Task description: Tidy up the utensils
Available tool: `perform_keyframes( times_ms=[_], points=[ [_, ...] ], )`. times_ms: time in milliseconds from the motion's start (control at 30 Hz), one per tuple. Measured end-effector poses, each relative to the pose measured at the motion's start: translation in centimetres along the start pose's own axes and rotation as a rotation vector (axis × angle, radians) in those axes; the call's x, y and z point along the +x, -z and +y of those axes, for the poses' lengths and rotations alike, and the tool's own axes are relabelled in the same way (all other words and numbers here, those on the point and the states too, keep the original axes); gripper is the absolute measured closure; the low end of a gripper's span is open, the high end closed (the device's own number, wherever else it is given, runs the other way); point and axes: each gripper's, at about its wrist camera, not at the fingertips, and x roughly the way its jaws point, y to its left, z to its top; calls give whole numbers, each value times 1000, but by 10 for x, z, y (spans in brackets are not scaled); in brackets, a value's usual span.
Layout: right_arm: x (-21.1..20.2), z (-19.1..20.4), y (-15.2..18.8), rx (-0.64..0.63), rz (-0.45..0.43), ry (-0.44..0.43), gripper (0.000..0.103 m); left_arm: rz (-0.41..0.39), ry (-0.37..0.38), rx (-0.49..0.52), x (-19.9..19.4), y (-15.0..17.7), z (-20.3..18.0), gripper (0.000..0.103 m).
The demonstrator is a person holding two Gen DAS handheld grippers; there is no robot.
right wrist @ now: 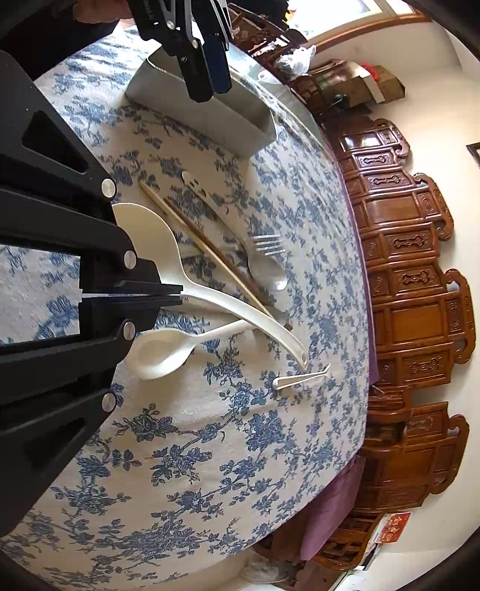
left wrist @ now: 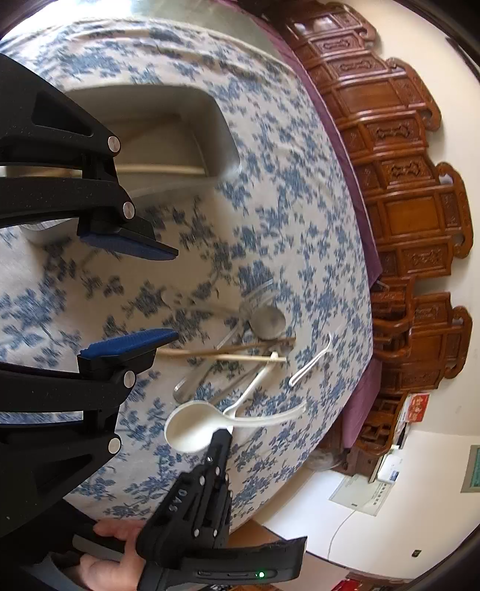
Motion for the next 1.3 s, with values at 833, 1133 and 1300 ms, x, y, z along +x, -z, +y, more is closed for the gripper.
perform_keyframes(
  times_ms=[833,1133,1300],
  points=[
    [5,-2,2,-13,27,-19,101,144,124,-30,83,-13,-33,100],
    [3,6,-1,-23,15,-42,102,89,106,-18,45,-10,-29,101],
    [0,14,-2,-39,8,-57,102,44,96,-25,14,-5,-21,101]
  ],
)
